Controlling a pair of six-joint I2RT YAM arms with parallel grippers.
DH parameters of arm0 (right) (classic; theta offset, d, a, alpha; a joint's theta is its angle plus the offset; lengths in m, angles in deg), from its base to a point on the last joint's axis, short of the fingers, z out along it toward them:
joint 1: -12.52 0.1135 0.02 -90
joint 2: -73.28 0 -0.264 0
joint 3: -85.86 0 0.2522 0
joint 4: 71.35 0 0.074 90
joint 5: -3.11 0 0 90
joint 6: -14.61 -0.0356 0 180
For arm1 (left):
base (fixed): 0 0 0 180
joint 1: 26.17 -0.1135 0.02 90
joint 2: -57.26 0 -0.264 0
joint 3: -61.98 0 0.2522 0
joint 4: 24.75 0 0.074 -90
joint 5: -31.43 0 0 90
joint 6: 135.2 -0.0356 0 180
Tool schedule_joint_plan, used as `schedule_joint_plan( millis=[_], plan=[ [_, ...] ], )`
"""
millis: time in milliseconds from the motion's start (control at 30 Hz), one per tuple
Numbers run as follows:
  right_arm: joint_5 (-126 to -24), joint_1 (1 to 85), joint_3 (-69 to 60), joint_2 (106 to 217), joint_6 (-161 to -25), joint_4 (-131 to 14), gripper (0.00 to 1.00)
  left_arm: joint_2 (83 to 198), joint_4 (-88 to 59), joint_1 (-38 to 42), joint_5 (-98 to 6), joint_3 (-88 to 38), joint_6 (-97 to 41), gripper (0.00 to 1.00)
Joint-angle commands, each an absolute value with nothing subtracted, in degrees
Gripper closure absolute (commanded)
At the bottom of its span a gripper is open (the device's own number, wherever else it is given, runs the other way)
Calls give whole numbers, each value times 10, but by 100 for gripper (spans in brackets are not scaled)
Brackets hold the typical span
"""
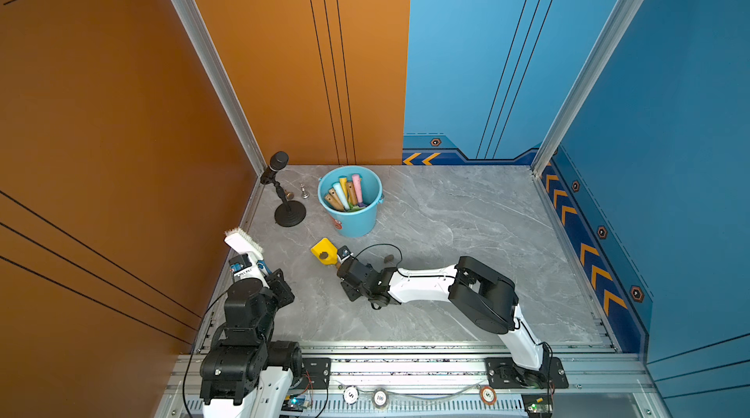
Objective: Brush the soil off the hand trowel and place it into the bucket
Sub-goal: Pick up the hand trowel from the center of the board, then brush off the soil from the hand trowel.
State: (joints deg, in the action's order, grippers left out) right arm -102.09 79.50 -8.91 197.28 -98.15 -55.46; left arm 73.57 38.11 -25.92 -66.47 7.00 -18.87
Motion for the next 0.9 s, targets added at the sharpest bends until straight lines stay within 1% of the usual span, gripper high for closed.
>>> schedule_joint_plan(
  millis=[0,167,300,367,467,500,600,667,767,867],
  plan=[
    [-1057,804,-75,1977,-992,-538,78,743,363,-267,-649,78,-201,100],
    [-1057,804,-62,1953,-978,-547,87,756,352,-266,-625,81,-205,100],
    [-1062,792,-39,1910,-960,-541,92,788,339,-267,-571,82,-216,100],
    [-1051,782,-23,1878,-951,-532,93,803,330,-265,-544,84,-220,100],
    [-1033,767,0,1827,-918,-496,93,824,323,-237,-510,80,-219,100],
    [-1034,763,10,1807,-905,-480,96,829,323,-220,-507,78,-214,100],
    [-1028,749,44,1747,-879,-435,98,836,325,-160,-500,64,-203,100],
    [-1025,739,68,1706,-874,-411,100,840,330,-110,-518,50,-199,100],
    [-1028,724,108,1645,-868,-388,100,873,348,-21,-537,24,-194,100],
    [-1035,708,146,1586,-859,-370,100,925,349,89,-557,11,-184,100]
  ],
)
